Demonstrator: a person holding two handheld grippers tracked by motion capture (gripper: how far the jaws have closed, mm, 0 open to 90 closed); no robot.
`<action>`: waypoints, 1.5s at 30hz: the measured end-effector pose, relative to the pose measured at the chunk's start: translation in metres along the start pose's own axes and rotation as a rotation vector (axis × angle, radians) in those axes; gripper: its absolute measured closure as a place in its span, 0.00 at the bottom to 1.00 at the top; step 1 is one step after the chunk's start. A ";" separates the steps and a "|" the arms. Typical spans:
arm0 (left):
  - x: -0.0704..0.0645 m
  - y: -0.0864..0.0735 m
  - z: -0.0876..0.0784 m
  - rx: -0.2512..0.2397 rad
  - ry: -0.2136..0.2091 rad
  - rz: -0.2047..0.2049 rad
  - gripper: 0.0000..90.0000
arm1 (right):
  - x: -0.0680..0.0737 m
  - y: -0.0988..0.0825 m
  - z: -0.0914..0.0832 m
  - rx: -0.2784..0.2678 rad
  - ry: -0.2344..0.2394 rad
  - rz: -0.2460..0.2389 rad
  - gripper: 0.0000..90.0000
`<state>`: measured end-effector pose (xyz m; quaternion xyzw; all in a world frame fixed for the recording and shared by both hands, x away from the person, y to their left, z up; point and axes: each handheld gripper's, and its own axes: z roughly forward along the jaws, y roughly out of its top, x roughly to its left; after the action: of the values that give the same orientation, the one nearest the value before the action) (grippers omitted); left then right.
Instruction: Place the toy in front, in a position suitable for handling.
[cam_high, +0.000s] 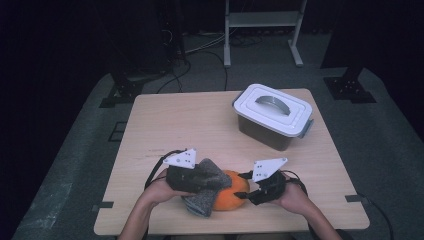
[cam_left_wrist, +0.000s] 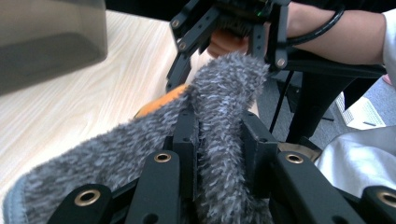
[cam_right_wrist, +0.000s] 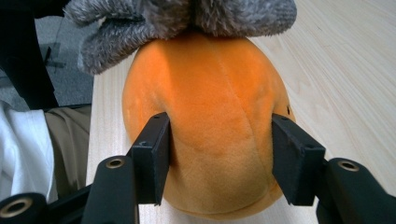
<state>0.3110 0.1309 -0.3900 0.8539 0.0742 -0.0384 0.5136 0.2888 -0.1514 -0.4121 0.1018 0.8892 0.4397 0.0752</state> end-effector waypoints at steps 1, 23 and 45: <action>0.002 -0.003 -0.001 0.007 0.003 -0.005 0.79 | 0.000 0.000 0.000 -0.001 0.002 0.000 0.47; 0.016 -0.027 -0.012 -0.001 0.008 -0.080 0.79 | -0.020 -0.018 -0.007 -0.019 0.059 0.131 0.30; 0.000 -0.002 -0.005 0.002 0.037 -0.005 0.79 | -0.005 -0.003 -0.006 -0.030 0.033 0.047 0.62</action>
<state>0.3107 0.1368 -0.3894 0.8547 0.0859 -0.0242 0.5114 0.2919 -0.1586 -0.4109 0.1144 0.8810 0.4562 0.0517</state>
